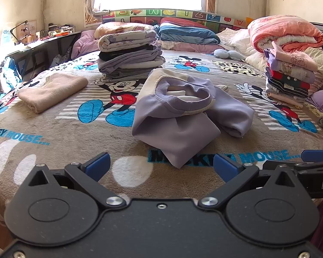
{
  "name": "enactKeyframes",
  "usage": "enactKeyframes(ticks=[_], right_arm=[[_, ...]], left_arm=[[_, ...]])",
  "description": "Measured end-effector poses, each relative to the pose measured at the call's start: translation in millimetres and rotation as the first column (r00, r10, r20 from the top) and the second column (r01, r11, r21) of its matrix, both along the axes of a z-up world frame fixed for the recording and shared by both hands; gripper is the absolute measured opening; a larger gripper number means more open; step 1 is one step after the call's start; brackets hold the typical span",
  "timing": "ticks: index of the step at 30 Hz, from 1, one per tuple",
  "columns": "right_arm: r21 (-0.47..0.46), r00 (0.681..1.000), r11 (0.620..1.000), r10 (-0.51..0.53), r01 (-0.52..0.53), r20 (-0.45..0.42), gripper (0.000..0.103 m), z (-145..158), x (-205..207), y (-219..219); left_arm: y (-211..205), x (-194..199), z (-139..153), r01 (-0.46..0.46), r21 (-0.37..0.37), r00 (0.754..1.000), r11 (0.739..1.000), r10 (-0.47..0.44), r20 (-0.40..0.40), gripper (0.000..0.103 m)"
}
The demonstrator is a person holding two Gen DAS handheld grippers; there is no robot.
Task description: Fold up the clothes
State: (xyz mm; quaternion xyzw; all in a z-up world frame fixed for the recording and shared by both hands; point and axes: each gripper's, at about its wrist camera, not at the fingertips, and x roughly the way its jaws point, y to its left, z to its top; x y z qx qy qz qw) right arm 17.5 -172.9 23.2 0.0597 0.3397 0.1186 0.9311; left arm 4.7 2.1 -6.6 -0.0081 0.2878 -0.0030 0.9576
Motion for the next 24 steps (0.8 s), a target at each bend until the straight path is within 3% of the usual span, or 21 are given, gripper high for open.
enactKeyframes(ticks=[10, 24], right_arm=[[0.012, 1.000, 1.000, 0.011, -0.011, -0.006, 0.103, -5.5, 3.0, -1.8], [0.116, 0.998, 0.992, 0.044, -0.049, 0.042, 0.103, -16.6, 7.7, -12.8]], left_arm=[[-1.3, 4.5, -4.1, -0.003, 0.002, 1.000, 1.000, 0.003, -0.014, 0.103], [2.3, 16.2, -11.9, -0.002, -0.006, 0.999, 1.000, 0.002, -0.044, 0.103]])
